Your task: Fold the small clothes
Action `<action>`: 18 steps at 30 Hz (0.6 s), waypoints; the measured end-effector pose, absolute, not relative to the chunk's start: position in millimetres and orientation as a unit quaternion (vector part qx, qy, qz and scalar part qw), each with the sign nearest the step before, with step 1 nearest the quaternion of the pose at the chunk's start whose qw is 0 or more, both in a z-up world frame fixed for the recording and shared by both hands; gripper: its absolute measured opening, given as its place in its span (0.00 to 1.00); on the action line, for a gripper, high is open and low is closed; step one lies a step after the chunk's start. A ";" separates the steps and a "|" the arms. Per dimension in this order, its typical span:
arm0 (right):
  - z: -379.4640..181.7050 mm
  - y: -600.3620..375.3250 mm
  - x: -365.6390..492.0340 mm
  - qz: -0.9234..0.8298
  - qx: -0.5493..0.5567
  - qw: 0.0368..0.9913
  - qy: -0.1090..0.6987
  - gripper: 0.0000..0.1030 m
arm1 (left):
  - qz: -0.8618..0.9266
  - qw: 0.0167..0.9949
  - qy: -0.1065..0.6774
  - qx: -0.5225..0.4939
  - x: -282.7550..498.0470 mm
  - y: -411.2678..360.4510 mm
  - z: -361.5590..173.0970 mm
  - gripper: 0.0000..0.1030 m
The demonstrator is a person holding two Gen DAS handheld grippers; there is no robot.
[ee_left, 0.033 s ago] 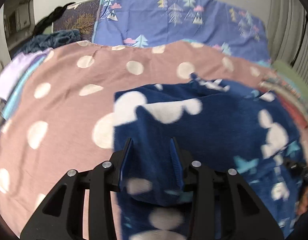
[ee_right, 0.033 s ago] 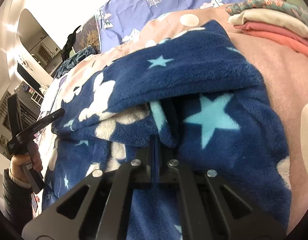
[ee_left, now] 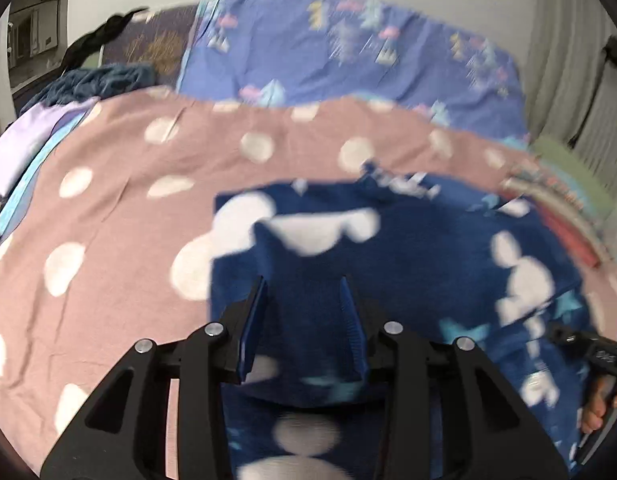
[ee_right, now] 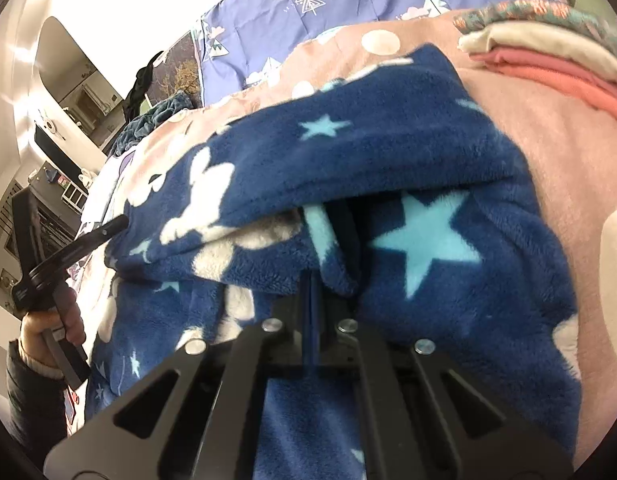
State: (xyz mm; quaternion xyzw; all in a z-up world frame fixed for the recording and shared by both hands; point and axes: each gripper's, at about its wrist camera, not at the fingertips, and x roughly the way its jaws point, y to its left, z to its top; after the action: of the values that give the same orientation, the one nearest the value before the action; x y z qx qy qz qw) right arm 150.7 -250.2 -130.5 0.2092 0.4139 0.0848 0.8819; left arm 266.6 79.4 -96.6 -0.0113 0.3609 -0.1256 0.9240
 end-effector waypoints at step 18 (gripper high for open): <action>-114.6 -291.0 180.6 -0.096 0.193 0.893 0.395 0.00 | -0.122 0.913 0.382 0.074 267.6 30.1 -146.4 0.39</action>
State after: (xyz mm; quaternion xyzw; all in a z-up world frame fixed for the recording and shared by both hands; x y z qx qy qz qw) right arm 180.6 -291.0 -114.6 0.1927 0.3952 -0.0961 0.8930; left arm 267.6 30.1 -146.4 0.0739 0.3822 -0.1221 0.9130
